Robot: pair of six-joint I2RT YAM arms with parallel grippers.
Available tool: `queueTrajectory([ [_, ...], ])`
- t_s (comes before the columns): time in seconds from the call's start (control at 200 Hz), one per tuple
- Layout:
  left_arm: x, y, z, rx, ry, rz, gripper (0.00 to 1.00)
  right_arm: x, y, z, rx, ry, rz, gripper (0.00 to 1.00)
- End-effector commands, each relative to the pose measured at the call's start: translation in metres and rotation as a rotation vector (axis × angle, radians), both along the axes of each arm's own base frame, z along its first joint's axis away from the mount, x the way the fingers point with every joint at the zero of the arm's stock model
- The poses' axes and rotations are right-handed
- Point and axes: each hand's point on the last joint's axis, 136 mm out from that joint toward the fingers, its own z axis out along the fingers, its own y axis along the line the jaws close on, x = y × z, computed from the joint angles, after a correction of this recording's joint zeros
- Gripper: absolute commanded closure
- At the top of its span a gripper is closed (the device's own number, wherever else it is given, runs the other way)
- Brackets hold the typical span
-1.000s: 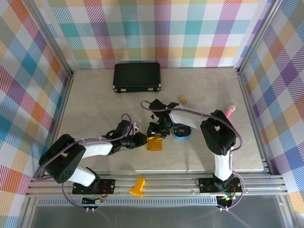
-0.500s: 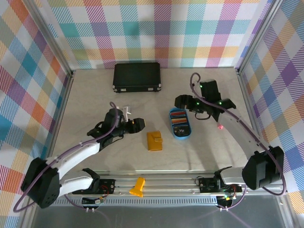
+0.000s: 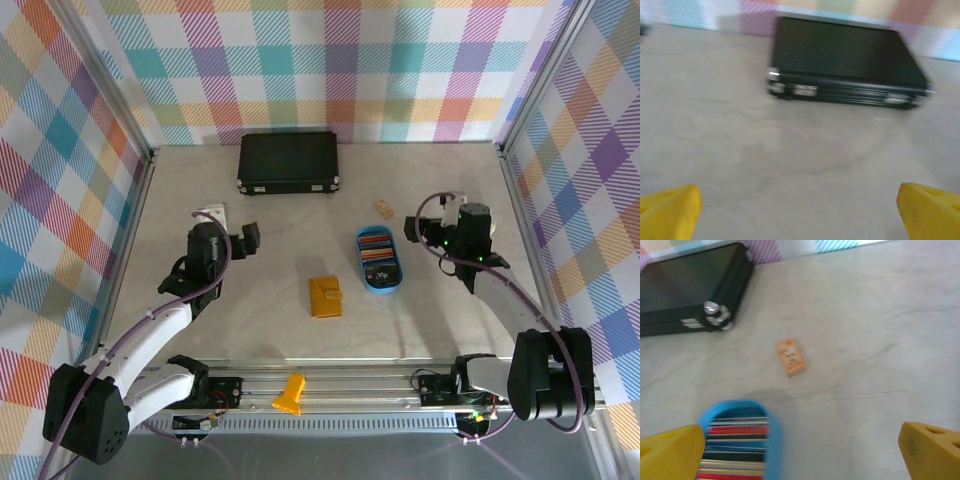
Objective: Put the credit cards into the card holder
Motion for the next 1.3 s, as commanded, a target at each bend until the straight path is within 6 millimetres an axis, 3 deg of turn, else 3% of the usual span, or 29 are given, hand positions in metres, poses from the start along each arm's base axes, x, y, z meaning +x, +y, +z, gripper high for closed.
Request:
queueTrajectory([
  [0.0, 0.0, 0.055, -0.016, 0.171, -0.007, 0.189, 0.0, 0.007, -0.022, 0.018, -0.127, -0.179, -0.069, 0.01],
  [0.12, -0.005, 0.076, -0.045, 0.168, 0.021, 0.244, 0.0, 0.004, -0.019, -0.003, -0.145, -0.166, -0.025, 0.01],
  [0.35, -0.001, 0.06, -0.072, 0.123, -0.083, 0.141, 0.0, 0.005, -0.018, -0.032, -0.152, -0.18, -0.016, 0.01],
  [0.575, 0.02, 0.045, -0.068, 0.151, -0.173, 0.053, 0.0, 0.017, -0.018, -0.047, -0.176, -0.204, -0.012, 0.01],
  [0.765, 0.034, 0.04, -0.095, 0.134, -0.171, 0.007, 0.0, 0.019, -0.021, -0.053, -0.155, -0.202, -0.012, 0.01],
  [1.025, 0.052, 0.053, -0.106, 0.136, -0.063, 0.088, 0.0, 0.027, -0.037, -0.067, -0.142, -0.168, -0.095, 0.01],
  [1.09, 0.052, 0.063, -0.107, 0.125, -0.056, 0.139, 0.0, 0.027, -0.038, -0.067, -0.142, -0.169, -0.097, 0.01],
  [1.29, 0.051, 0.063, -0.106, 0.127, -0.06, 0.141, 0.0, 0.027, -0.038, -0.068, -0.137, -0.164, -0.097, 0.01],
])
